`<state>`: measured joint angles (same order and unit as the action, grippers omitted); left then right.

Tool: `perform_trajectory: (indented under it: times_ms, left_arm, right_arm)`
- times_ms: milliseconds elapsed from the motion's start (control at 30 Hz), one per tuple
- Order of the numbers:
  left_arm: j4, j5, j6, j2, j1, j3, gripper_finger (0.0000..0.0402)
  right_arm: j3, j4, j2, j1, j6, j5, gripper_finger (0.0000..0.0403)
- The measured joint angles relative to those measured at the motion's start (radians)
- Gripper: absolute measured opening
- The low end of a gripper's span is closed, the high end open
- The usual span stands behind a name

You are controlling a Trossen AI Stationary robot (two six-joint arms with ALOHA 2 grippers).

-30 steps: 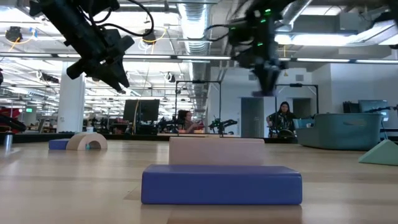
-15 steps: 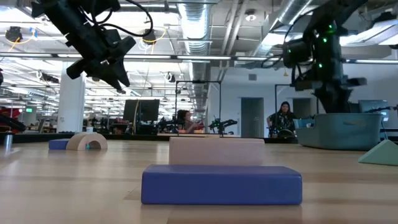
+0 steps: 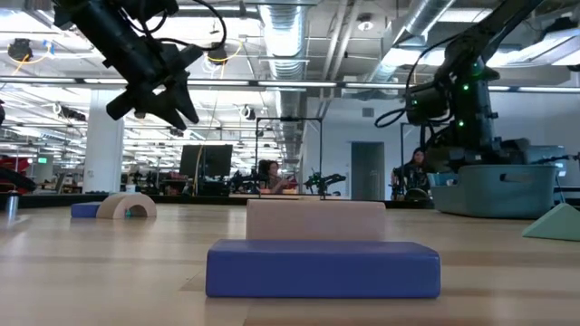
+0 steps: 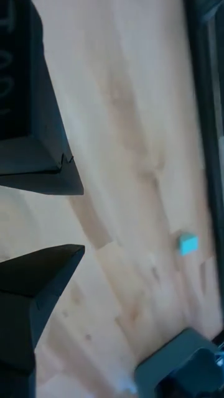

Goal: Sort & place blocks by color
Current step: Put the blue block into the green bin

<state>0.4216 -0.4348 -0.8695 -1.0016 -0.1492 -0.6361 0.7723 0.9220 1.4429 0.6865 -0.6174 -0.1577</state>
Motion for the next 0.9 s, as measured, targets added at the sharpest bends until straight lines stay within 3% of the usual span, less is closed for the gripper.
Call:
perform_trajectory:
  times_ms: [367,633,900]
  left_arm:
    - [0.190,0.061,-0.113,0.000,0.072,0.000,0.0128]
    - [0.241,0.099,-0.087,0.000,0.087,0.000,0.0128]
    - [0.240,0.081,-0.036,0.009,0.087,0.000,0.0128]
  right_arm:
    - [0.053,-0.037,-0.058,-0.101,-0.007,-0.001,0.0212]
    - [0.219,-0.156,-0.059,-0.238,-0.087,-0.001,0.0210]
    - [0.413,-0.376,0.044,-0.412,-0.061,-0.005,0.0210]
